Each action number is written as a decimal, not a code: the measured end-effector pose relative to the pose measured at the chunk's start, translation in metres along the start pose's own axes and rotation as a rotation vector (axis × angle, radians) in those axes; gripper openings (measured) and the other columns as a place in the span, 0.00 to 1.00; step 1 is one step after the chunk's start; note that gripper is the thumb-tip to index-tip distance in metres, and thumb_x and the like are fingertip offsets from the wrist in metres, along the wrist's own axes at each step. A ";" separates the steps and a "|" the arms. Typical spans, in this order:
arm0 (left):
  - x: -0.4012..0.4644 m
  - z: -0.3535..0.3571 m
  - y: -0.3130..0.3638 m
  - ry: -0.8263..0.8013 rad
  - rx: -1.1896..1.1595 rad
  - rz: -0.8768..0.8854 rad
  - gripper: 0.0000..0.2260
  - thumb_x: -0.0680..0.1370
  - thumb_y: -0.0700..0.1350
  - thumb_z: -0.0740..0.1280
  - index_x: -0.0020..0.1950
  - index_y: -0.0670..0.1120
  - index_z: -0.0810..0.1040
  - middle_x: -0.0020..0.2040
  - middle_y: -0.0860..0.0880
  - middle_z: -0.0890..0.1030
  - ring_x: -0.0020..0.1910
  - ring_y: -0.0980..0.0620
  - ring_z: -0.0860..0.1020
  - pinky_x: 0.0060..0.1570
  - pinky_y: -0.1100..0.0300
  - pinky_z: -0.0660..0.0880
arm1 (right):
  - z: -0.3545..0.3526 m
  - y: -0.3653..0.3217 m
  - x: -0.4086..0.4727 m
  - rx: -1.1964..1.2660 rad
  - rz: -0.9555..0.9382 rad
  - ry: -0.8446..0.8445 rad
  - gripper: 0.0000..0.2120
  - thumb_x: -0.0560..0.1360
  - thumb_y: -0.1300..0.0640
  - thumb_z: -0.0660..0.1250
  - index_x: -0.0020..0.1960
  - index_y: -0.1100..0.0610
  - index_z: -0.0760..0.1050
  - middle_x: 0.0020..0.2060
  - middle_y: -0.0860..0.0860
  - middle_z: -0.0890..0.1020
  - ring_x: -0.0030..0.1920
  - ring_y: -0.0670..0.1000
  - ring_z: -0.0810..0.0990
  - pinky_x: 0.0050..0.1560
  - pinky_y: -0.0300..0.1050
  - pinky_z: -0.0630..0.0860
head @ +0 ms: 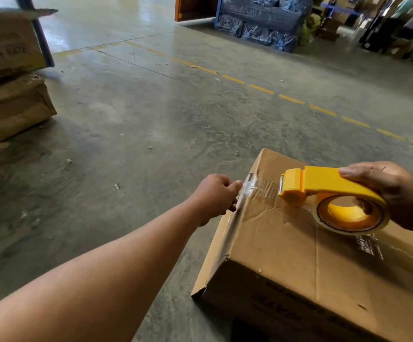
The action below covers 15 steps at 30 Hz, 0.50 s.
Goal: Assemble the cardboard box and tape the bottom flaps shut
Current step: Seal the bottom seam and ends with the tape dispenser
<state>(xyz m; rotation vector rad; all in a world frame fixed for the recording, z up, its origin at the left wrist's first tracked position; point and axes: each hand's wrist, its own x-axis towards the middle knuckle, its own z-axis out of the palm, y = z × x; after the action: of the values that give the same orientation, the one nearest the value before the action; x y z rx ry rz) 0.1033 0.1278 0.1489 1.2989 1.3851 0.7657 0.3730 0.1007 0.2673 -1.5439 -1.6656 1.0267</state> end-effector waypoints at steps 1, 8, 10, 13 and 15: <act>0.000 0.003 -0.002 0.008 0.022 0.011 0.14 0.83 0.53 0.63 0.48 0.43 0.79 0.42 0.47 0.83 0.41 0.51 0.83 0.45 0.54 0.81 | -0.001 0.002 0.001 -0.009 -0.010 0.001 0.26 0.59 0.40 0.73 0.35 0.65 0.77 0.24 0.57 0.70 0.22 0.52 0.67 0.20 0.38 0.65; -0.001 0.020 -0.007 0.028 0.260 0.149 0.16 0.84 0.56 0.57 0.50 0.46 0.76 0.45 0.45 0.81 0.46 0.44 0.80 0.50 0.47 0.77 | -0.005 0.006 0.002 -0.030 -0.035 0.000 0.42 0.44 0.30 0.77 0.38 0.66 0.78 0.25 0.59 0.70 0.21 0.53 0.68 0.20 0.38 0.65; -0.001 0.020 -0.007 0.014 0.329 0.159 0.17 0.85 0.56 0.54 0.52 0.46 0.75 0.47 0.45 0.80 0.47 0.45 0.78 0.51 0.48 0.76 | -0.004 0.005 0.002 -0.016 -0.028 -0.021 0.36 0.45 0.30 0.77 0.37 0.61 0.82 0.26 0.60 0.70 0.21 0.52 0.68 0.20 0.37 0.65; 0.000 0.020 -0.004 -0.009 0.392 0.132 0.18 0.85 0.58 0.52 0.57 0.46 0.72 0.52 0.44 0.80 0.50 0.45 0.78 0.54 0.48 0.76 | -0.004 0.006 0.003 -0.012 -0.020 -0.017 0.37 0.46 0.31 0.77 0.40 0.60 0.83 0.31 0.61 0.71 0.22 0.53 0.69 0.21 0.38 0.66; 0.001 0.018 -0.004 -0.038 0.354 -0.004 0.26 0.83 0.63 0.52 0.68 0.43 0.67 0.62 0.39 0.79 0.58 0.41 0.79 0.56 0.47 0.76 | -0.005 0.007 0.003 -0.018 -0.020 -0.002 0.41 0.47 0.31 0.77 0.42 0.65 0.80 0.32 0.62 0.72 0.23 0.53 0.69 0.21 0.38 0.66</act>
<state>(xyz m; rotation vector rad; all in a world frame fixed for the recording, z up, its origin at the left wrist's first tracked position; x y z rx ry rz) 0.1193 0.1246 0.1399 1.5723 1.5386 0.5022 0.3802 0.1038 0.2634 -1.5349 -1.6931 1.0054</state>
